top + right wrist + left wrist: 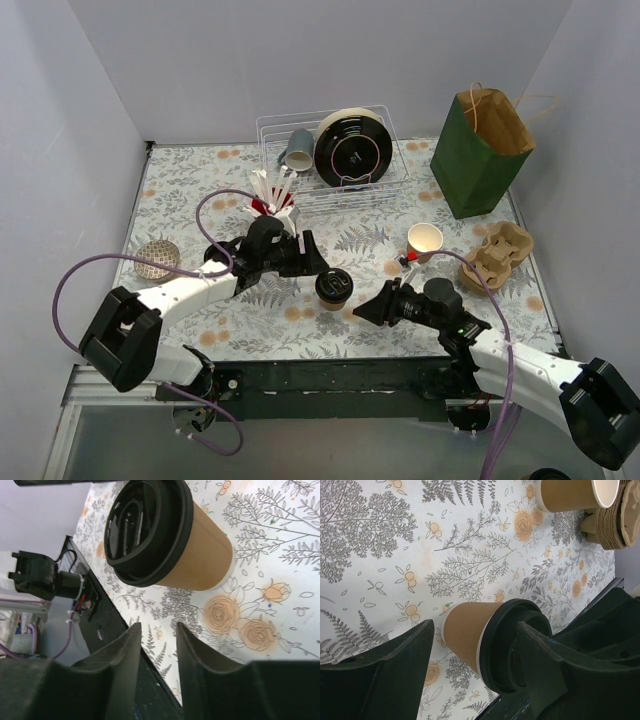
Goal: Pack the takeout coffee
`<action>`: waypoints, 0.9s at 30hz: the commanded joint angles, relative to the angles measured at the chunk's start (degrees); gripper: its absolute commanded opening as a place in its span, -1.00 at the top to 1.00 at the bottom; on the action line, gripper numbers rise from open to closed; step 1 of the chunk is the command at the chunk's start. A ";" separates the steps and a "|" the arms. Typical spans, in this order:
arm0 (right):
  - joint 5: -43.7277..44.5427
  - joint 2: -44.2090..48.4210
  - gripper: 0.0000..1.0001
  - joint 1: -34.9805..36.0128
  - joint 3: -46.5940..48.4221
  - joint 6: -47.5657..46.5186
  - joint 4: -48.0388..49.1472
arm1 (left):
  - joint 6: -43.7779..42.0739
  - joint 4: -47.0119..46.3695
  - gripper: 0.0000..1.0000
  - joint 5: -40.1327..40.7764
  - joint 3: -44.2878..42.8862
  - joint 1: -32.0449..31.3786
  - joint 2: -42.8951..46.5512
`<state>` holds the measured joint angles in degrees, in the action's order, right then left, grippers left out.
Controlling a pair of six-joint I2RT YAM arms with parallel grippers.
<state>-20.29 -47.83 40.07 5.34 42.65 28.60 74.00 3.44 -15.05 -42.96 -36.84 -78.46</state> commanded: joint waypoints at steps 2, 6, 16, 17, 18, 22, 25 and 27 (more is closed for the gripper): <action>9.10 4.41 -0.05 5.70 1.69 10.94 1.37 | 4.13 1.75 -0.29 4.24 4.54 0.10 5.14; 14.57 6.35 -0.21 7.65 3.09 12.37 -0.91 | 6.77 0.69 -0.28 3.27 7.45 0.10 8.22; 18.54 0.12 -0.39 7.65 14.08 9.02 -13.31 | 9.41 0.16 -0.26 2.31 11.58 0.01 15.08; 18.10 -0.41 -0.39 7.82 14.43 9.20 -13.48 | 9.50 0.07 -0.26 2.30 11.93 0.01 15.26; 17.92 -0.85 -0.39 7.74 14.43 9.46 -13.40 | 9.50 0.16 -0.27 2.13 12.11 0.01 15.52; 17.66 -2.35 -0.40 8.18 13.90 10.34 -12.43 | 9.59 -0.01 -0.29 2.04 12.99 0.01 16.14; 17.48 -4.19 -0.40 8.44 15.04 9.73 -13.21 | 9.67 -0.89 -0.29 1.60 13.87 0.01 16.49; 17.31 -5.16 -0.40 8.70 15.75 9.11 -13.13 | 9.67 -1.94 -0.29 0.99 14.39 0.01 16.49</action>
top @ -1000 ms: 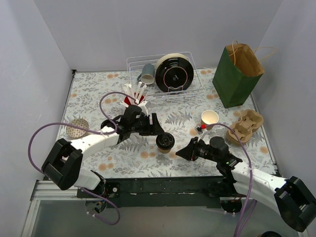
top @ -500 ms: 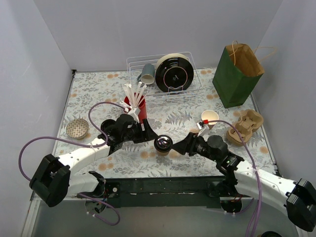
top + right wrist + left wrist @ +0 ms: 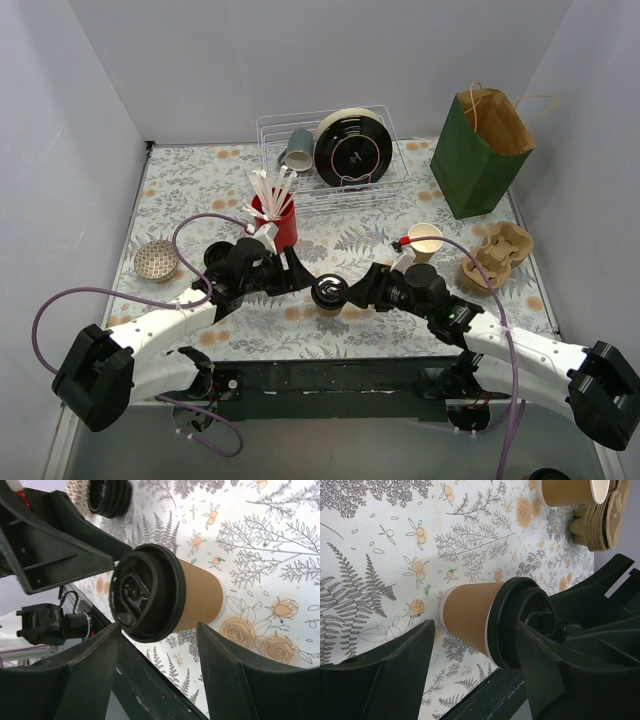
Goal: Pack the takeout coffee
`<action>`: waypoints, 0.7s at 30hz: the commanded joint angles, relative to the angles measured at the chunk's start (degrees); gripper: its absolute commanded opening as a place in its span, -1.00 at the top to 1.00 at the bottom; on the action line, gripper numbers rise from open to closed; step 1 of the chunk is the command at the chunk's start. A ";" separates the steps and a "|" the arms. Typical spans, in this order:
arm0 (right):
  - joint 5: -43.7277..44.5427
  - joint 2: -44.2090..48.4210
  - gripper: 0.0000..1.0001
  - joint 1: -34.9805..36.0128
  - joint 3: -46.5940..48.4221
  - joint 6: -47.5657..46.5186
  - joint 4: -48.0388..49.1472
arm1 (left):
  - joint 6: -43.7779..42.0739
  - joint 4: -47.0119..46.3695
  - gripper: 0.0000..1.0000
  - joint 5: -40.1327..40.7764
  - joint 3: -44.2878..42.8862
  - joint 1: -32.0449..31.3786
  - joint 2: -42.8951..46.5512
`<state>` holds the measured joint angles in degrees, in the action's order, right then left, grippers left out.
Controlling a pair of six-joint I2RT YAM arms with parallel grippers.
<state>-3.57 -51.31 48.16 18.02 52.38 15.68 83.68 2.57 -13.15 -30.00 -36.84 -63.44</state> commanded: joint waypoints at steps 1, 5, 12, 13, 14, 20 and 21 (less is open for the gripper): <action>0.59 -2.47 -0.40 0.79 3.33 -0.70 0.31 | 0.17 -1.34 -0.28 -1.18 1.87 0.01 1.48; 2.07 -4.76 -0.40 1.14 5.18 -2.02 -1.09 | 0.17 -2.22 -0.24 -1.79 2.58 0.01 1.30; 3.22 -6.26 -0.41 1.23 6.41 -3.25 -2.23 | -0.71 -2.04 -0.28 -1.79 1.61 0.01 2.00; 3.22 -6.26 -0.41 1.23 6.67 -3.77 -2.41 | -1.06 -1.78 -0.29 -1.79 1.26 0.01 1.40; 3.22 -6.35 -0.42 1.23 7.29 -4.04 -2.93 | -1.76 -1.43 -0.29 -1.71 -0.13 0.01 0.78; 4.89 -7.49 -0.48 1.23 9.84 -8.95 -6.45 | -3.78 1.55 -0.33 -0.75 -4.62 0.01 -1.43; 4.80 -7.66 -0.50 1.23 10.45 -9.48 -7.06 | -4.40 2.61 -0.40 -0.22 -6.02 0.01 -0.99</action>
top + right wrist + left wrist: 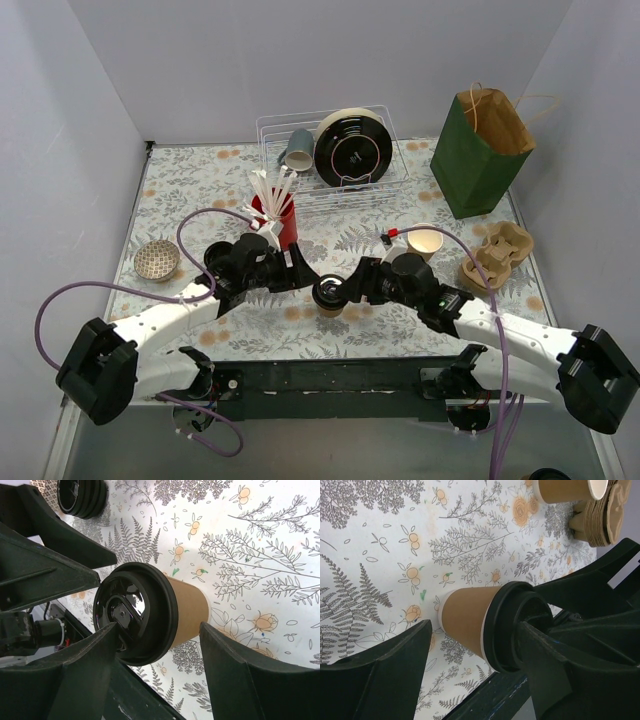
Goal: Pack the takeout coffee
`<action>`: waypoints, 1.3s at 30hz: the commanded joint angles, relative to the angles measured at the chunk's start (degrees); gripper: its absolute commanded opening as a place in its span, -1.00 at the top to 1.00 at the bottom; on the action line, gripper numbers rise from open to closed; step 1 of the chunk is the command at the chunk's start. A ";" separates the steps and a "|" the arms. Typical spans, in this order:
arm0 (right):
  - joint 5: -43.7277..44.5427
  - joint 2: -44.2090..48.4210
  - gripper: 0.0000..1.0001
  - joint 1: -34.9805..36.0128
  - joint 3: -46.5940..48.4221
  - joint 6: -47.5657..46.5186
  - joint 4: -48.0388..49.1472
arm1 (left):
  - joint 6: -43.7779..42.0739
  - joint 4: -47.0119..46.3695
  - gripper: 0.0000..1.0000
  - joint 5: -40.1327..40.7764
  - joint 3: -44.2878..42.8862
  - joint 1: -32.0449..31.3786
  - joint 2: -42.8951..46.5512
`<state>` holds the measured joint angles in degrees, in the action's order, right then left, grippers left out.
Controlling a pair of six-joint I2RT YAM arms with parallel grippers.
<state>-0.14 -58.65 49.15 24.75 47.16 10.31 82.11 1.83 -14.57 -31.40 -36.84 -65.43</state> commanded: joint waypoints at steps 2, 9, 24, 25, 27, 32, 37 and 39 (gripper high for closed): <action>0.50 -0.58 -0.53 0.16 4.42 -5.66 -1.87 | -3.18 6.86 -0.43 2.52 -5.95 0.01 2.14; -3.37 -6.28 -0.55 0.16 9.87 -11.73 -5.38 | -0.46 11.80 -0.40 0.34 -5.08 0.01 8.82; -2.58 -8.76 -0.28 0.16 8.04 -12.26 -5.12 | 8.07 -0.68 -0.22 -4.68 8.10 -0.16 10.68; -2.58 -8.85 -0.28 0.16 7.77 -12.09 -4.95 | 8.24 -1.47 -0.22 -4.94 8.37 -0.16 10.32; -2.58 -8.85 -0.25 0.16 7.42 -12.09 -4.68 | 9.12 -4.37 -0.22 -5.56 9.16 -0.25 9.62; -2.58 -9.20 -0.23 0.16 6.54 -11.47 -3.89 | 9.39 -6.48 -0.20 -5.12 9.16 -0.42 7.69; -2.93 -9.02 -0.20 0.16 5.57 -10.68 -2.57 | 10.27 -6.92 -0.05 -4.16 10.30 -0.60 6.46; -3.02 -9.20 -0.18 0.16 4.87 -10.59 -2.31 | 10.97 -6.66 0.03 -3.54 11.00 -0.78 6.37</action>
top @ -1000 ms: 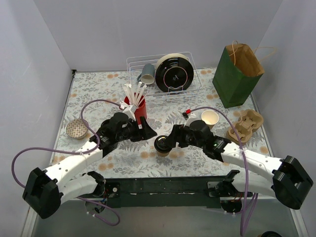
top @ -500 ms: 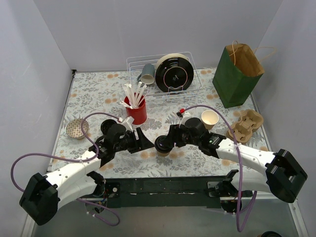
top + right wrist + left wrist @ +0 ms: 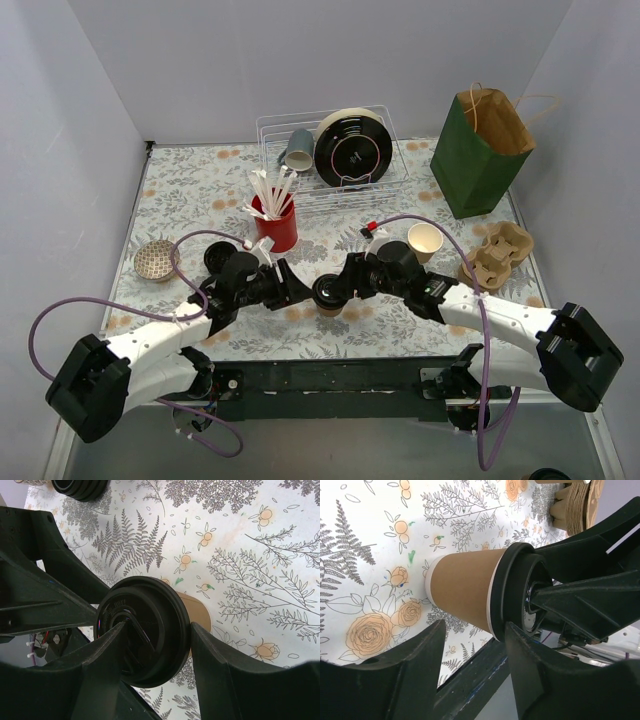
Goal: Pack the takeout coffee
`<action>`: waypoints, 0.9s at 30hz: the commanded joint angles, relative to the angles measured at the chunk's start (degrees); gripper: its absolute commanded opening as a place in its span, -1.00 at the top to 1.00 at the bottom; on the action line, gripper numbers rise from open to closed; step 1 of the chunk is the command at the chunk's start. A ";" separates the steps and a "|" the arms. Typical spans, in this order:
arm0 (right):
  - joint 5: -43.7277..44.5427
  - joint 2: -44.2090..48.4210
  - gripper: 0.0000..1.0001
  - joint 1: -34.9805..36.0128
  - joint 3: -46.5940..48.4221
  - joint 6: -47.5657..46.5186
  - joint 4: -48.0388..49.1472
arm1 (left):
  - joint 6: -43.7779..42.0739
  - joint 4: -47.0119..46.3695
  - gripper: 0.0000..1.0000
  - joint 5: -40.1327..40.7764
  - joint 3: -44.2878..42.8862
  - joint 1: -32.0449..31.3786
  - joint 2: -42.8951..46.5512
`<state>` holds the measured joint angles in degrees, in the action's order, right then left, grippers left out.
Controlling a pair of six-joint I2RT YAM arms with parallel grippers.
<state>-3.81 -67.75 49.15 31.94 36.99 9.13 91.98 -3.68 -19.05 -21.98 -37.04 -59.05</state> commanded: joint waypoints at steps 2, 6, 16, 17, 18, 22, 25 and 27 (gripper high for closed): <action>0.74 -0.19 -0.16 0.25 -2.94 -0.17 -1.04 | 1.62 -0.10 0.11 2.34 1.94 -0.76 0.16; 0.65 0.42 -0.12 0.25 -5.75 0.54 0.45 | 2.06 1.57 0.29 4.54 2.46 -1.19 0.16; 0.56 -0.72 -0.10 0.25 -10.06 1.33 3.00 | 3.11 5.70 0.52 9.46 2.64 -2.07 -5.98; 0.48 -0.90 -0.10 0.08 -10.23 1.24 3.18 | 3.37 6.05 0.53 9.90 2.73 -2.16 -6.43; 0.47 -1.16 -0.08 0.16 -10.32 1.24 3.18 | 3.72 6.32 0.54 10.26 2.90 -2.16 -6.61; 1.09 -1.16 -0.07 0.16 -11.02 1.24 3.18 | 5.13 6.84 0.57 11.75 4.57 -2.16 -7.05; 1.35 -1.16 -0.04 0.16 -11.38 1.33 3.35 | 5.31 8.07 0.59 12.72 5.10 -2.25 -8.19; 1.35 -1.77 -0.04 0.07 -11.38 1.33 3.44 | 5.84 7.90 0.63 12.54 5.45 -2.34 -9.42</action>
<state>-1.83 -66.39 48.45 23.77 39.46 22.72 99.63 -9.15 -15.73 -21.04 -38.98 -62.83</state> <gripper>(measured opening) 0.536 0.223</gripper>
